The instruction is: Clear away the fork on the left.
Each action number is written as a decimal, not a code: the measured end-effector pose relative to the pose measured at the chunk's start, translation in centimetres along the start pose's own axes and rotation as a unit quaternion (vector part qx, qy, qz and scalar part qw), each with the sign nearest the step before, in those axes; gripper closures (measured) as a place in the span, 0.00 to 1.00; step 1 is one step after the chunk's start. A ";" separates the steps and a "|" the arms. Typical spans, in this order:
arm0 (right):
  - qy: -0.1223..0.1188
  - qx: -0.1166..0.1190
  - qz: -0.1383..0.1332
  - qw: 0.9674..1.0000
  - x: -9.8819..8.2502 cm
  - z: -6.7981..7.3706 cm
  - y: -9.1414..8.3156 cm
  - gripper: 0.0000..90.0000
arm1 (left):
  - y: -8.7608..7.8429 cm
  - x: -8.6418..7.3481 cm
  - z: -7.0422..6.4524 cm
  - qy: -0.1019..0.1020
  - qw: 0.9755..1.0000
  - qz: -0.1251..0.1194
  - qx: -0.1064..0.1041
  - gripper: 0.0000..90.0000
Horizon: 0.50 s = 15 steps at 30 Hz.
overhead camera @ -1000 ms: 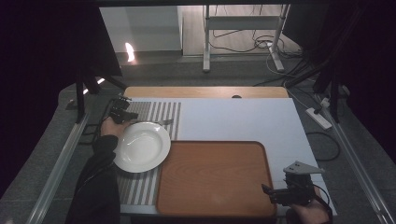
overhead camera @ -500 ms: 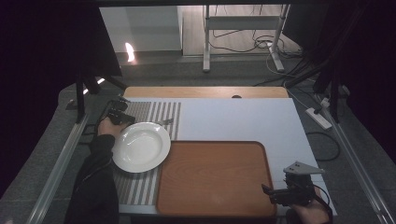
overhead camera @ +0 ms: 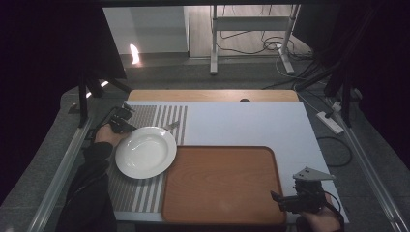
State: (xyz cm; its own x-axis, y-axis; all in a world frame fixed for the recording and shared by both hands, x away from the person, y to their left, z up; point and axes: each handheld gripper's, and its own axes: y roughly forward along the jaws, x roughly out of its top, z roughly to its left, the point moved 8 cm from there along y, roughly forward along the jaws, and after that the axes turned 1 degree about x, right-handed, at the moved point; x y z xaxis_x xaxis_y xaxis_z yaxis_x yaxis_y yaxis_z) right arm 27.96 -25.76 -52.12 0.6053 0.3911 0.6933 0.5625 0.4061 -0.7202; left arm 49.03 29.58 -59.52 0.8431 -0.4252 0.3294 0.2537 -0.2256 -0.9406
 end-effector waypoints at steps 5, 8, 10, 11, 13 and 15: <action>0.001 0.001 0.000 1.000 0.0 0.0 0.1 0.00 | -0.8 0.8 0.2 -0.018 0.999 -0.034 -0.014 0.99; 0.001 0.001 0.000 1.000 0.0 0.0 0.1 0.00 | -1.6 2.0 -0.2 -0.020 0.997 -0.063 -0.026 0.88; 0.001 0.001 0.001 1.000 0.0 0.0 0.1 0.00 | -1.8 2.7 -0.9 -0.012 0.997 -0.074 -0.033 0.78; 0.001 0.001 0.001 1.000 0.0 0.0 0.1 0.00 | -1.7 3.4 -1.6 -0.004 0.996 -0.079 -0.040 0.69; 0.001 0.001 0.001 1.000 0.0 0.0 0.1 0.00 | -1.4 4.0 -2.4 0.003 0.996 -0.080 -0.048 0.60; 0.001 0.001 0.001 1.000 0.0 0.0 0.1 0.00 | -1.1 4.6 -3.0 0.005 0.995 -0.082 -0.055 0.45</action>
State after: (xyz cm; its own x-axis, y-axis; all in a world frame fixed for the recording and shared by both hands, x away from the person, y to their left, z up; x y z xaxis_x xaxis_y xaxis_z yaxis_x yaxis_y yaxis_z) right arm 28.00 -25.73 -52.17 0.6079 0.3899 0.6917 0.5596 0.4077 -0.7216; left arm 51.18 25.21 -56.75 0.7897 -0.3824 0.4797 0.3340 -0.3879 -0.8590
